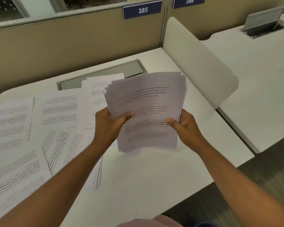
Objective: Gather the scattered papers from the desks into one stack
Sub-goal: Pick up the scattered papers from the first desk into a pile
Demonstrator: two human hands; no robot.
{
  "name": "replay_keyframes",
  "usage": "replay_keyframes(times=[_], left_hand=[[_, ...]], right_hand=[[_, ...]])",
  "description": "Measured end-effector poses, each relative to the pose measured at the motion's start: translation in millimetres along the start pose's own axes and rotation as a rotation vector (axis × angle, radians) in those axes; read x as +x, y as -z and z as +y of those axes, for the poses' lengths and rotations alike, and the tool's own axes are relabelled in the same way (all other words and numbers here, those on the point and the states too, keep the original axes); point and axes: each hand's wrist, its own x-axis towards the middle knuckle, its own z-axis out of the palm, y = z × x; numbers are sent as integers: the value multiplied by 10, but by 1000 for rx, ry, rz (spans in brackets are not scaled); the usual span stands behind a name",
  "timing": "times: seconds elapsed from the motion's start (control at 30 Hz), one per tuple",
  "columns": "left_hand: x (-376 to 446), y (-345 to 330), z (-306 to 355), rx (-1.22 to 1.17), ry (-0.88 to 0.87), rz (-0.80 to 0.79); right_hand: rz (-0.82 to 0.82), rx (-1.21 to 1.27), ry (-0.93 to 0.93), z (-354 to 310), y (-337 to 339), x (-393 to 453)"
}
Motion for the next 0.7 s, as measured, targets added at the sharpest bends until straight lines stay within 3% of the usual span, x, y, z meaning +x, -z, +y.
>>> replay_keyframes(times=[0.17,0.37,0.53,0.7], left_hand=[[-183,-48,-67,-141,-45,21],[-309,-230,-506,6,203,-285],[-245,-194,-454,-74,234,-187],[-222,88,-462,-310,321,-274]], right_hand=[[142,28,74,89,-95,-85],[54,21,-42,381,-228,-185],[111,52,-67,338,-196,25],[-86,-3,-140,144,-234,369]])
